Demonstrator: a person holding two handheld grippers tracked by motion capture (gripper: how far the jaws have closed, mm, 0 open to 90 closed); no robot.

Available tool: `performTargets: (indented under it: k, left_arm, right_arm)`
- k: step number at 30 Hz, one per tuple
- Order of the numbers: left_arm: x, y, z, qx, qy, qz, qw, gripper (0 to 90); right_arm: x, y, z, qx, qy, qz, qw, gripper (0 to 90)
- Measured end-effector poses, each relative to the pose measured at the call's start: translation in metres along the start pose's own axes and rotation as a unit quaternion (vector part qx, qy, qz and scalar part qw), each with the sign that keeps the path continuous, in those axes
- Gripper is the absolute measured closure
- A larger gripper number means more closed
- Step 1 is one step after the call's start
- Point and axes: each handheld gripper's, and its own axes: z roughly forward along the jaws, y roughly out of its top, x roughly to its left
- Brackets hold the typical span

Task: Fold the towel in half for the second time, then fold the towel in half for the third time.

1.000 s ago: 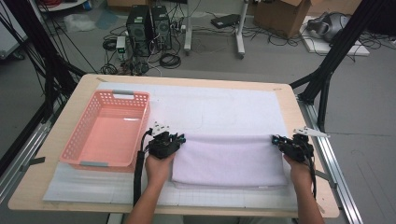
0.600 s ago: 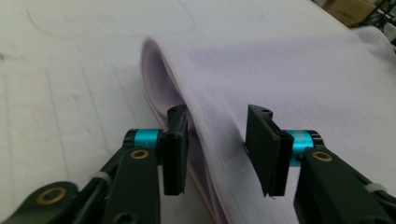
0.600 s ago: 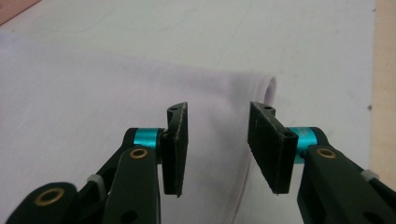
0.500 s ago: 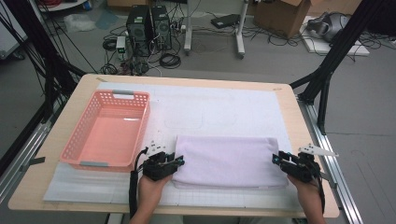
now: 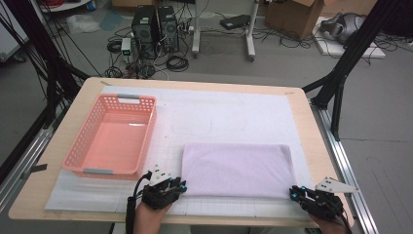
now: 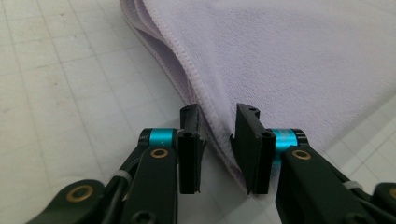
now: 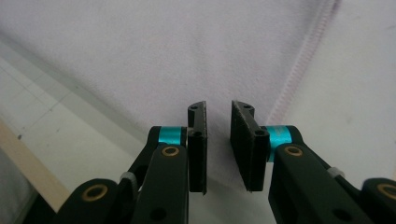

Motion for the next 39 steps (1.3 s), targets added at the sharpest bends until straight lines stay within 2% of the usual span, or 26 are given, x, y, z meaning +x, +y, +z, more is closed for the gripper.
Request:
performTargets:
  k: [2,5,7,10,11,13,16,20,22,29,39]
  left_arm:
    - [0.001,0.001,-0.003,-0.012,-0.007,-0.01,0.9999,62.8]
    - [0.001,0.005,-0.009,-0.055,-0.021,-0.015,0.9982,52.4]
    - [-0.001,0.007,-0.014,-0.088,-0.039,-0.007,0.9953,47.0]
    - [-0.002,0.01,-0.019,-0.119,-0.058,-0.001,0.9912,37.4]
    - [-0.002,0.011,-0.02,-0.131,-0.06,0.002,0.9895,33.4]
    - [-0.004,0.012,-0.023,-0.146,-0.04,-0.001,0.9884,23.9]
    - [-0.002,0.011,-0.025,-0.153,-0.047,0.004,0.9871,21.7]
    - [-0.001,0.01,-0.026,-0.151,-0.044,0.004,0.9875,21.9]
    - [-0.001,0.01,-0.026,-0.149,-0.044,0.007,0.9878,22.7]
    - [-0.001,0.009,-0.024,-0.145,-0.04,0.009,0.9886,23.2]
    - [0.001,0.008,-0.019,-0.121,-0.034,0.01,0.992,24.4]
  right_arm:
    - [0.0,-0.001,-0.006,-0.012,-0.002,0.002,0.9999,70.6]
    - [0.001,0.0,-0.021,-0.054,0.0,0.011,0.9985,64.6]
    - [0.002,0.001,-0.027,-0.077,-0.005,0.014,0.9969,57.7]
    - [0.005,0.0,-0.035,-0.107,-0.014,0.019,0.994,45.1]
    - [0.005,0.0,-0.036,-0.111,-0.017,0.017,0.9935,43.2]
    - [0.007,-0.001,-0.037,-0.115,-0.027,0.011,0.9929,37.4]
    - [0.009,-0.001,-0.038,-0.119,-0.047,0.007,0.9918,27.0]
    - [0.008,0.0,-0.037,-0.126,-0.065,-0.003,0.9899,20.7]
    - [0.008,0.0,-0.037,-0.124,-0.064,0.007,0.9901,20.4]
    - [0.006,-0.001,-0.034,-0.118,-0.061,0.0,0.9911,19.7]
    - [0.004,-0.001,-0.032,-0.115,-0.056,0.004,0.9918,19.7]
